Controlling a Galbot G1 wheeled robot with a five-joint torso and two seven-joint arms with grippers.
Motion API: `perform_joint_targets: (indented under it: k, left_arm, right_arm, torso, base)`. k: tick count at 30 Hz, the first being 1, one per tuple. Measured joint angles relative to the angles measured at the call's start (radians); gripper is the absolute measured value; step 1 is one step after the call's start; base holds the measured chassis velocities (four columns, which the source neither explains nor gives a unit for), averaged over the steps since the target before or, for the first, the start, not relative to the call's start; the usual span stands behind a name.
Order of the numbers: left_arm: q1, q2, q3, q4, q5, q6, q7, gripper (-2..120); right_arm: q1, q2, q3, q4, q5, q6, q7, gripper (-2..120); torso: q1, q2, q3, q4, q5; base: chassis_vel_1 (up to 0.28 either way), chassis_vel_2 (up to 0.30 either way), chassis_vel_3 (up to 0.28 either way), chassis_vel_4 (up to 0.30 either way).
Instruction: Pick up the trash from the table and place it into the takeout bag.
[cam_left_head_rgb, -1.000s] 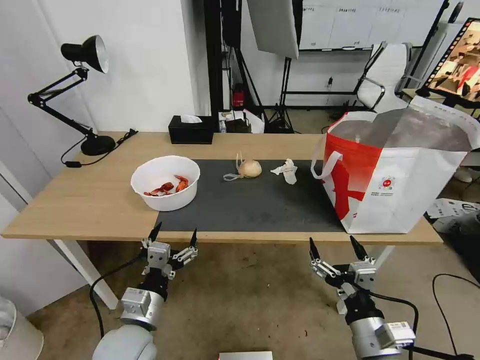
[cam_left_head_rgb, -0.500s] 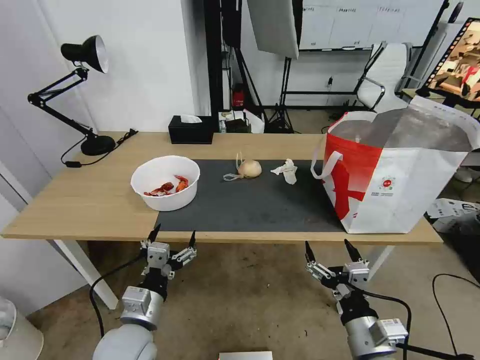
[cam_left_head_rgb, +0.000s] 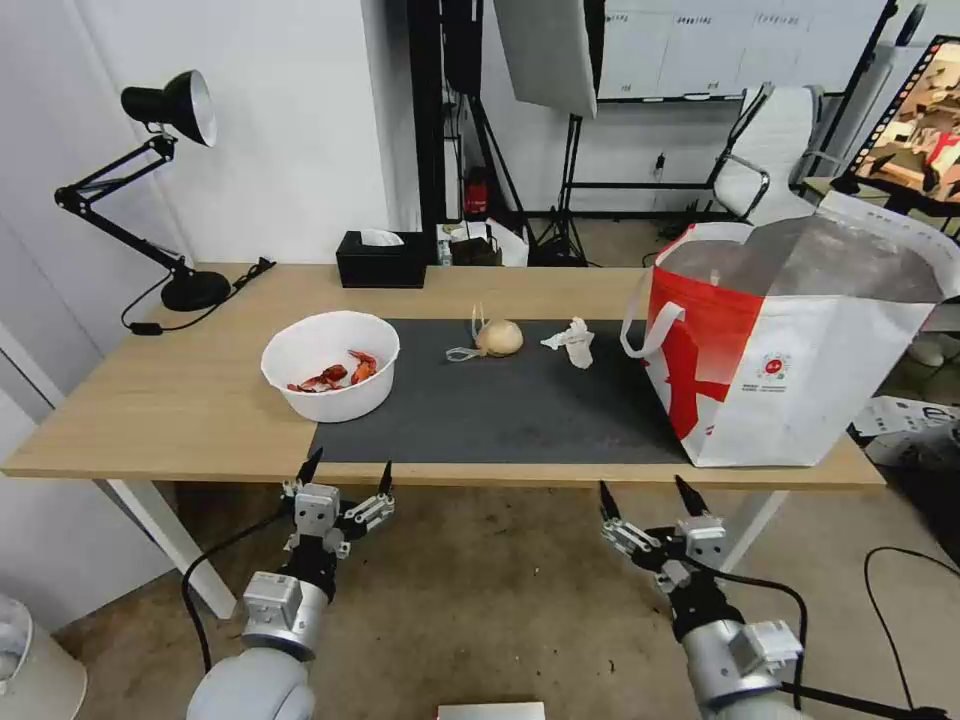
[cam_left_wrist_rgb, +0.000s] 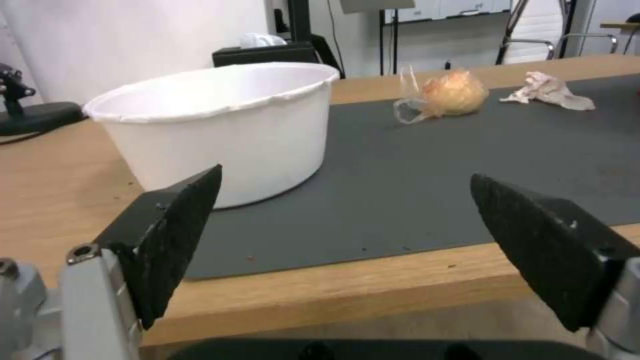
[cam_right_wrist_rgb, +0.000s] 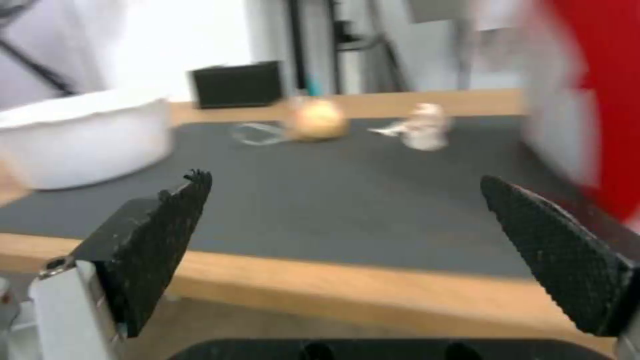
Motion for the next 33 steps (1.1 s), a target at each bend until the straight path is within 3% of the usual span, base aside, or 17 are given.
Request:
perform_joint_targets:
  k: [2, 4, 7, 13, 16, 17, 20, 21, 23, 33]
  left_arm:
    - [0.002, -0.001, -0.001, 0.0, 0.0, 0.0, 0.0, 100]
    - [0.004, -0.001, -0.003, -0.002, 0.0, 0.001, -0.001, 100]
    - [-0.001, -0.007, -0.008, -0.007, 0.001, 0.012, -0.002, 100]
    - [0.0, -0.016, -0.033, -0.015, -0.001, 0.018, -0.002, 100]
    - [0.0, -0.032, -0.053, -0.015, -0.006, 0.019, -0.001, 100]
    - [0.0, -0.032, -0.053, -0.015, -0.006, 0.019, -0.001, 100]
    - [0.001, -0.052, -0.055, -0.014, -0.005, 0.019, 0.002, 100]
    - [0.001, -0.052, -0.055, -0.014, -0.005, 0.019, 0.002, 100]
    - [0.005, -0.057, -0.052, -0.008, -0.004, 0.019, 0.005, 100]
    - [-0.001, -0.058, -0.05, 0.007, -0.005, 0.016, 0.006, 100]
  right_arm:
    - [0.04, -0.017, -0.019, -0.011, 0.021, -0.013, -0.012, 100]
    - [0.229, -0.084, -0.112, -0.061, 0.094, -0.07, -0.017, 100]
    - [0.354, -0.12, -0.179, -0.108, 0.137, -0.118, 0.019, 100]
    - [0.607, -0.13, -0.343, -0.236, 0.23, -0.186, 0.121, 100]
    - [0.798, -0.084, -0.462, -0.332, 0.287, -0.255, 0.252, 100]
    - [0.798, -0.084, -0.462, -0.332, 0.287, -0.255, 0.252, 100]
    - [0.976, -0.013, -0.543, -0.464, 0.315, -0.335, 0.471, 100]
    - [0.976, -0.013, -0.543, -0.464, 0.315, -0.335, 0.471, 100]
    - [1.087, 0.029, -0.571, -0.579, 0.332, -0.369, 0.598, 100]
    - [1.249, 0.102, -0.569, -0.845, 0.376, -0.421, 0.735, 100]
  torso:
    - [0.0, 0.0, 0.0, 0.0, 0.0001]
    - [0.0, 0.0, 0.0, 0.0005, 0.0003]
    - [0.0, 0.0, 0.0, 0.0002, -0.0002]
    - [0.0, 0.0, 0.0, 0.0, 0.0]
    - [0.0, 0.0, 0.0, 0.0006, -0.0005]
    - [0.0, 0.0, 0.0, 0.0006, -0.0005]
    - [0.0, 0.0, 0.0, 0.0003, -0.0003]
    - [0.0, 0.0, 0.0, 0.0003, -0.0003]
    - [0.0, 0.0, 0.0, 0.0004, 0.0]
    - [0.0, 0.0, 0.0, 0.0001, 0.0001]
  base:
    - [0.0, 0.0, 0.0, 0.0]
    - [0.0, 0.0, 0.0, 0.0]
    - [0.0, 0.0, 0.0, 0.0]
    - [0.0, 0.0, 0.0, 0.0]
    - [0.0, 0.0, 0.0, 0.0]
    - [0.0, 0.0, 0.0, 0.0]
    - [0.0, 0.0, 0.0, 0.0]
    - [0.0, 0.0, 0.0, 0.0]
    - [0.0, 0.0, 0.0, 0.0]
    - [0.0, 0.0, 0.0, 0.0]
